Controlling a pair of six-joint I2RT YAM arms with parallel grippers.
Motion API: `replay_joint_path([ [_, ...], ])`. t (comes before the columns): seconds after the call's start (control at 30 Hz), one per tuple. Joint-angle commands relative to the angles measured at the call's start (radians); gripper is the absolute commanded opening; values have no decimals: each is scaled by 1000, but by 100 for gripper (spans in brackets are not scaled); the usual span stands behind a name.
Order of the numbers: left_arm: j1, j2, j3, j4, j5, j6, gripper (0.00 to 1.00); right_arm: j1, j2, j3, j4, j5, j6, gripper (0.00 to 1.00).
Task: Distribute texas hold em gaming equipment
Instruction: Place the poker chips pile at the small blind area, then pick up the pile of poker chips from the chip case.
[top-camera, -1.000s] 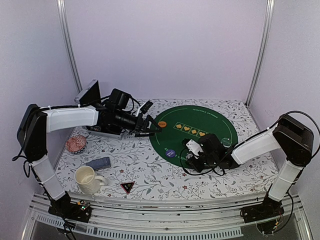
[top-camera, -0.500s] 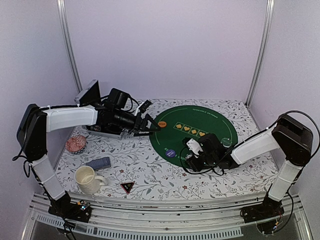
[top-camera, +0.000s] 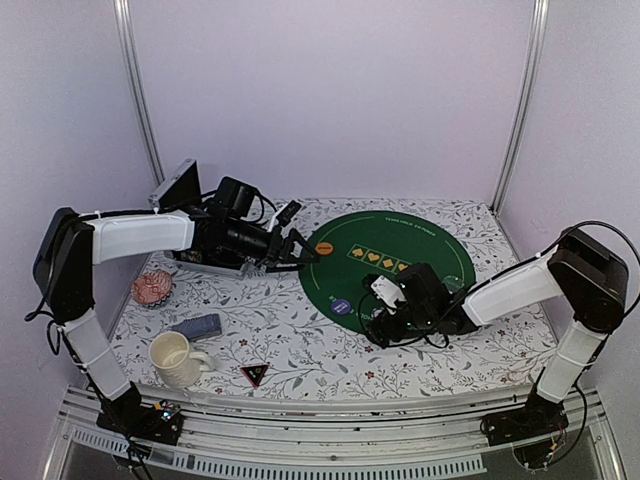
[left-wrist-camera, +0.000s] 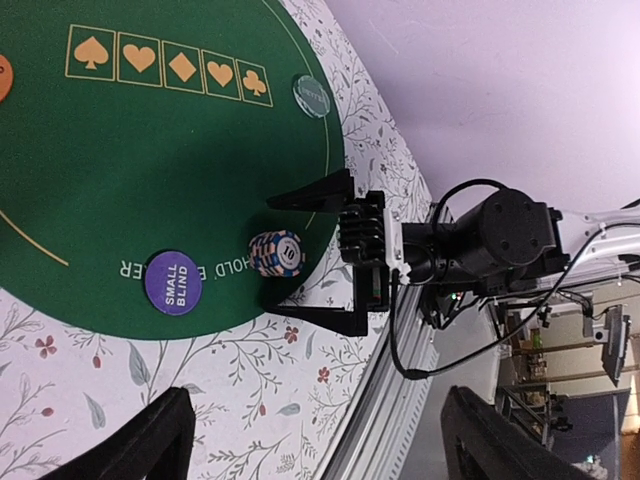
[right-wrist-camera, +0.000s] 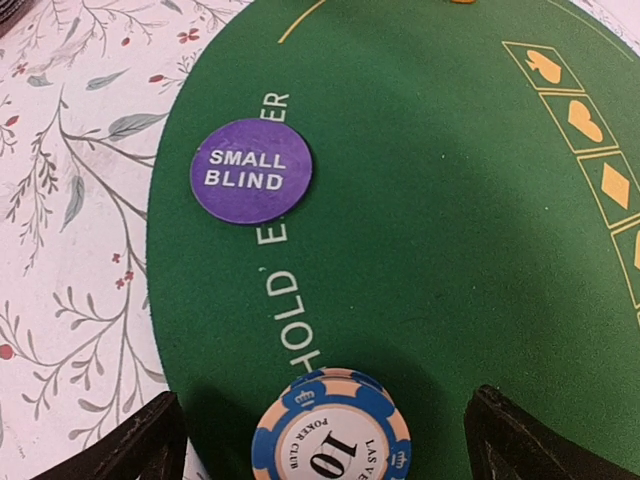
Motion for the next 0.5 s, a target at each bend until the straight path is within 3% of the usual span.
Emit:
replay_joint_path([
  [0.0,14,-29,1,-27,-21,34,88,5,-84,39,-26,-46,-20,99],
  [0.33,83,16,97,-108,-63,114,88,5,-306,65,-76,-116,-80,99],
  [0.47,161,45,206,-204,-221,191,87,2,-442,61,-75,-88,-94,99],
])
